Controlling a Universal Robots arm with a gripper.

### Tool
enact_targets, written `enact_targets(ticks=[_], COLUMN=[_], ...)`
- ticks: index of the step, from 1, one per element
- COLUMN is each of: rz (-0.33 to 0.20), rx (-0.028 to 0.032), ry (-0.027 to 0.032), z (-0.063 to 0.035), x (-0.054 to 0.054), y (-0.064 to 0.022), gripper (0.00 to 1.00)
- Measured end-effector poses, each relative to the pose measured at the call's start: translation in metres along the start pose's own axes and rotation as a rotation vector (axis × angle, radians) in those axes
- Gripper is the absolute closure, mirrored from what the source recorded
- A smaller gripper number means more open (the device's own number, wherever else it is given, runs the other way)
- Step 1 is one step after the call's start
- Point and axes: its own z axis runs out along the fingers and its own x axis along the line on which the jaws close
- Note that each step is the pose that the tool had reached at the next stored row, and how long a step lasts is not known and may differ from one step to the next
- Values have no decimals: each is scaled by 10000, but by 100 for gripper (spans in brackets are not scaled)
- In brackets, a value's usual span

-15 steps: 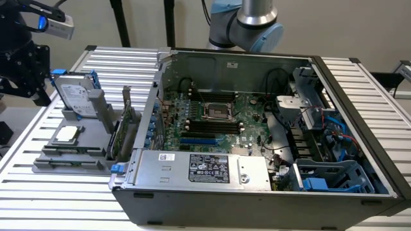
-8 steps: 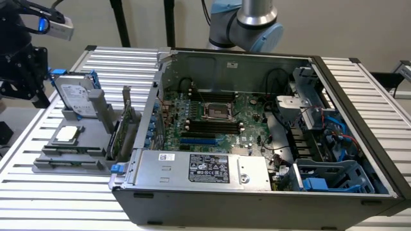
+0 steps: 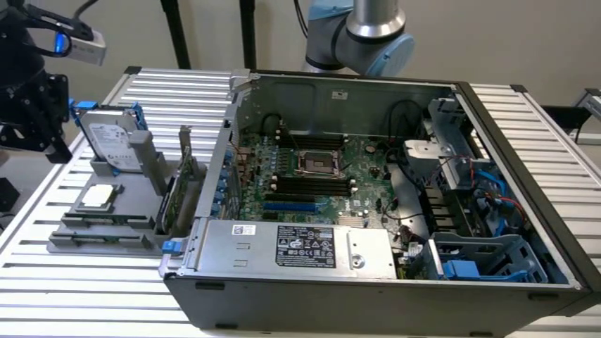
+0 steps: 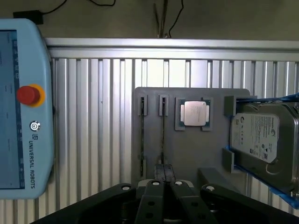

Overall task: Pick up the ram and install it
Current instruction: 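Pick up the ram and move it above insertion slot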

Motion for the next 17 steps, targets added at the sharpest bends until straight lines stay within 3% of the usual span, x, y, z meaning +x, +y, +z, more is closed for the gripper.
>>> enact_targets(ticks=[2,5,6,8,17], rz=[12,29,36,54,78], rx=[-1,0,0,0,1], ry=[-1,-1,-2,-3,-3], z=[12,39,53,89,253], x=[6,13,15,19,26], y=[-1,-2,-2,-3,-8], gripper=[88,76,76,64,64])
